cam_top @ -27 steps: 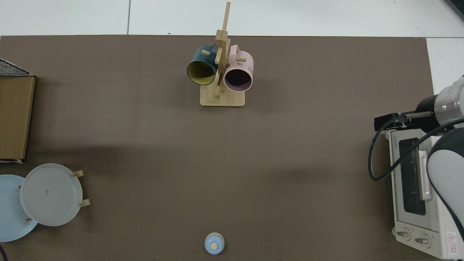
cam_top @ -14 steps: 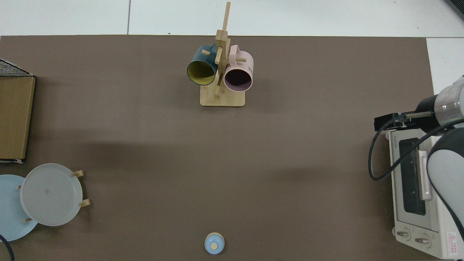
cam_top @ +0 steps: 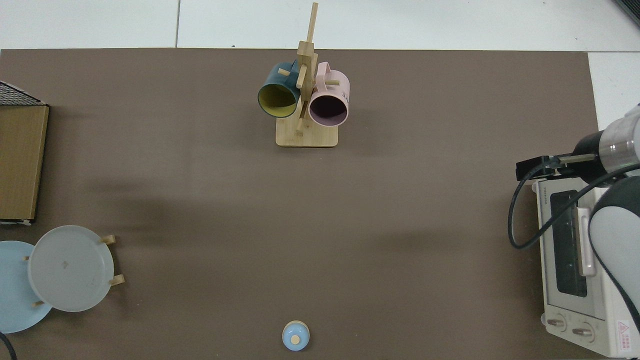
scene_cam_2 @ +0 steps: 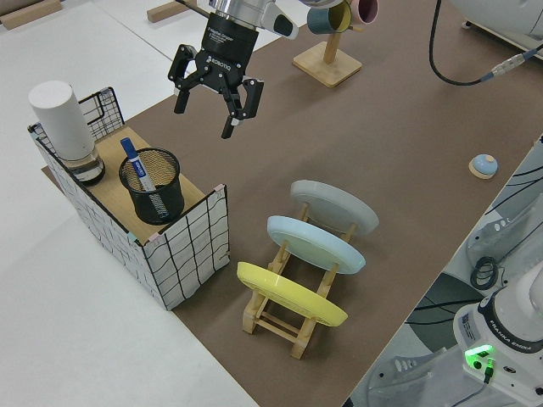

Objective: Put markers into pen holder

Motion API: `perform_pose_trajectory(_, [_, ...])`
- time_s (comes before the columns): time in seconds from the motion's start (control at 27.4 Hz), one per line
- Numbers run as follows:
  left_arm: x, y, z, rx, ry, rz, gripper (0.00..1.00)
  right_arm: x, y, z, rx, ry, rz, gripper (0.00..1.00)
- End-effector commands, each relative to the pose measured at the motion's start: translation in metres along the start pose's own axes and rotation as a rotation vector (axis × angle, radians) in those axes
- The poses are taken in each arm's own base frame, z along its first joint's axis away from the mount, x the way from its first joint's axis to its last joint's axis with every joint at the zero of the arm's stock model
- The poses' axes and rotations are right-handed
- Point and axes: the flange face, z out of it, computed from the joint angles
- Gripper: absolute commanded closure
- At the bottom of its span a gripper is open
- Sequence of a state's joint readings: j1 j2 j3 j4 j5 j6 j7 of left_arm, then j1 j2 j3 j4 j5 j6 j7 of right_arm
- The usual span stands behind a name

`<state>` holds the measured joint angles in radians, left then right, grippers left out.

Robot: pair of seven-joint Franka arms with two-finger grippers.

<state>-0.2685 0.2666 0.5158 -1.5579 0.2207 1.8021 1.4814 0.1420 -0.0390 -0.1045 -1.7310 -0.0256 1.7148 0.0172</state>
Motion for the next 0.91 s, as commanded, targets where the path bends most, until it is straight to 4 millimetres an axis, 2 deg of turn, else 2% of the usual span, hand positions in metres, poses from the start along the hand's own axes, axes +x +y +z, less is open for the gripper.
perform_pose_trajectory(0.0, [0.044,0.012,-0.013,0.007,0.129,0.004,0.00,-0.004,0.004,-0.003,0.005,0.005,-0.021,0.00])
perform_pose_trajectory(0.11, [0.065,0.020,-0.018,-0.020,0.170,-0.041,0.00,-0.004,0.004,-0.003,0.005,0.005,-0.021,0.00])
perform_pose_trajectory(0.22, [0.082,0.031,-0.021,-0.087,0.165,-0.162,0.00,-0.004,0.004,-0.003,0.005,0.005,-0.021,0.00])
perform_pose_trajectory(0.36, [0.106,0.043,-0.035,-0.127,0.174,-0.310,0.00,-0.004,0.004,-0.003,0.005,0.005,-0.021,0.00])
perform_pose_trajectory(0.62, [0.119,0.056,-0.060,-0.147,0.206,-0.478,0.00,-0.004,0.004,-0.003,0.005,0.005,-0.021,0.00])
perform_pose_trajectory(0.88, [0.133,0.078,-0.087,-0.186,0.215,-0.598,0.00,-0.004,0.004,-0.003,0.005,0.005,-0.021,0.00])
